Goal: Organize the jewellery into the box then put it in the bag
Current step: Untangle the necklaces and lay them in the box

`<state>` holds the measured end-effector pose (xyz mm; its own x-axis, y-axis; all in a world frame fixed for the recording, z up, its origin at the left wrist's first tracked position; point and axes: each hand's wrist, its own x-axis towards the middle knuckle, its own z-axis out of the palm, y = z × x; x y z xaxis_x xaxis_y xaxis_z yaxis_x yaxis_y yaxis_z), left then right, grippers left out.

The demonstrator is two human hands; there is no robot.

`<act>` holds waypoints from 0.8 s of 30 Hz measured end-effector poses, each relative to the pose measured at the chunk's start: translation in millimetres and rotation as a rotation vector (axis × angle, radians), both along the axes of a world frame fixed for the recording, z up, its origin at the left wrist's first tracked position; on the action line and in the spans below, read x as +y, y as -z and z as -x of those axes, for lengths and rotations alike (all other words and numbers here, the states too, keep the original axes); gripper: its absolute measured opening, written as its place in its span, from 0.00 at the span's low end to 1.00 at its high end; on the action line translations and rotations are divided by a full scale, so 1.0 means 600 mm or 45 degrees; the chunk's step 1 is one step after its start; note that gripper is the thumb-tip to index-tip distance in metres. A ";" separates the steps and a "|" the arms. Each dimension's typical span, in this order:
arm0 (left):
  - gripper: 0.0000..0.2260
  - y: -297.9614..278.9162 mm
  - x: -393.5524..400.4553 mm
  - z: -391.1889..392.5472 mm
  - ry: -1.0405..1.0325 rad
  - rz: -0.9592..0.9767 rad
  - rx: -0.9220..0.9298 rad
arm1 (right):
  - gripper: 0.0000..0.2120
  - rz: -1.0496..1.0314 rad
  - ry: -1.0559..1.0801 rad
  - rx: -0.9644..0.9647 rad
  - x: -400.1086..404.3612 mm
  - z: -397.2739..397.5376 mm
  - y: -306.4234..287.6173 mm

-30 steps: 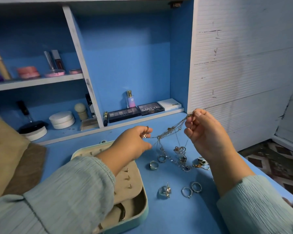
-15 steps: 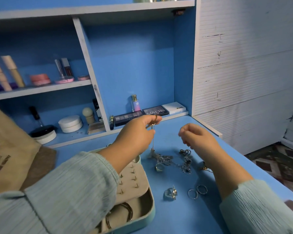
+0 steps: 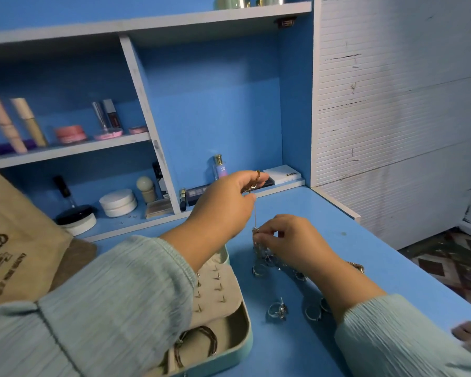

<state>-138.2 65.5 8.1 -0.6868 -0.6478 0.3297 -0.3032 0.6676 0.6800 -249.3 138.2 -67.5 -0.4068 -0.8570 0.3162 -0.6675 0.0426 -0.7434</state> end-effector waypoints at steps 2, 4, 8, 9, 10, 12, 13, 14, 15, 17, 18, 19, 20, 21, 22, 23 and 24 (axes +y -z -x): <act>0.18 0.002 -0.003 -0.003 -0.053 0.082 -0.075 | 0.07 0.006 0.026 -0.078 0.004 0.002 -0.003; 0.16 0.007 -0.004 -0.008 -0.099 0.201 -0.246 | 0.10 0.044 0.029 -0.175 0.008 0.003 -0.006; 0.12 0.025 -0.015 -0.012 -0.029 0.356 -0.486 | 0.09 0.114 0.033 -0.391 0.013 0.003 -0.011; 0.12 0.030 -0.018 -0.013 -0.027 0.378 -0.531 | 0.07 0.126 0.033 -0.450 0.014 0.003 -0.013; 0.11 0.033 -0.019 -0.013 -0.032 0.396 -0.562 | 0.06 0.144 0.024 -0.515 0.016 0.004 -0.014; 0.09 0.038 -0.022 -0.012 -0.042 0.406 -0.562 | 0.03 0.178 -0.002 -0.642 0.019 0.006 -0.017; 0.08 0.040 -0.022 -0.011 -0.044 0.389 -0.539 | 0.02 0.190 -0.018 -0.690 0.021 0.006 -0.019; 0.07 0.040 -0.022 -0.009 -0.045 0.368 -0.510 | 0.02 0.202 -0.034 -0.732 0.023 0.007 -0.020; 0.07 0.040 -0.020 -0.008 -0.047 0.341 -0.486 | 0.02 0.213 -0.050 -0.771 0.024 0.006 -0.021; 0.05 0.039 -0.015 -0.006 -0.041 0.267 -0.463 | 0.05 0.232 -0.072 -0.817 0.025 0.007 -0.023; 0.04 0.038 -0.011 -0.005 -0.030 0.236 -0.457 | 0.07 0.231 -0.076 -0.825 0.024 0.008 -0.022; 0.04 0.038 -0.008 -0.005 -0.017 0.215 -0.453 | 0.08 0.221 -0.079 -0.832 0.024 0.008 -0.022; 0.03 0.038 -0.005 -0.004 -0.007 0.204 -0.453 | 0.09 0.211 -0.081 -0.839 0.025 0.009 -0.022; 0.03 0.038 -0.004 -0.004 -0.002 0.201 -0.460 | 0.09 0.202 -0.081 -0.847 0.025 0.009 -0.022; 0.03 0.037 -0.002 -0.003 -0.005 0.208 -0.475 | 0.09 0.196 -0.078 -0.852 0.025 0.010 -0.021; 0.02 0.039 -0.003 -0.003 -0.015 0.220 -0.500 | 0.09 0.195 -0.072 -0.857 0.025 0.010 -0.021; 0.02 0.039 -0.003 -0.004 -0.025 0.236 -0.533 | 0.09 0.202 -0.066 -0.866 0.025 0.010 -0.021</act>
<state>-135.9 63.7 -15.6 -0.7740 -0.6179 0.1381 -0.5399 0.7580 0.3660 -255.4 153.4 -54.6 -0.5188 -0.8451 0.1288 -0.0503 -0.1202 -0.9915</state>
